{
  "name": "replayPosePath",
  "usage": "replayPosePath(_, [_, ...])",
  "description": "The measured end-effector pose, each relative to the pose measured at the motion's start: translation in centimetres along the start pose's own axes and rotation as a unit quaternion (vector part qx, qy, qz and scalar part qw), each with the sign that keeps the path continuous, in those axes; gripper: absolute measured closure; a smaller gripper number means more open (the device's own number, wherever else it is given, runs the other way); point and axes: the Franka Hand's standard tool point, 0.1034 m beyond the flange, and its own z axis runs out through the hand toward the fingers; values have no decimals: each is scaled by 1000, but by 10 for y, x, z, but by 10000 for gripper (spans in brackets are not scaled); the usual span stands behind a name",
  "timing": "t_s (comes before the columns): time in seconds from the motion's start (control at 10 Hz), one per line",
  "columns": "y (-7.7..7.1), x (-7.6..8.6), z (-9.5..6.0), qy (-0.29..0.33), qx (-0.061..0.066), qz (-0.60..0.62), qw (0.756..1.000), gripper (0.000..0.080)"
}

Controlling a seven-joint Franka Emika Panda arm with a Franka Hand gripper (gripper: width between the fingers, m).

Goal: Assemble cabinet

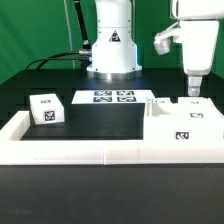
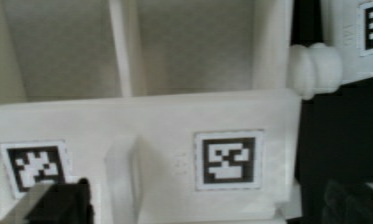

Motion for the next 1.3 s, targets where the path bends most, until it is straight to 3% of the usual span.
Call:
replayPosePath(0.3, [-43,-12,-2,-13,11,-39,999,2])
replayPosePath(0.6, [-41,-15,2,-12,14,-48,999,2])
replayPosePath(0.7, [-35,-19,10,-10,19,-60,998,2])
replayPosePath(1.1, [-60,-26,23,-11,36,-174,984,2])
replayPosePath(1.3, [-62,-31,23,-12,37,-175,984,2])
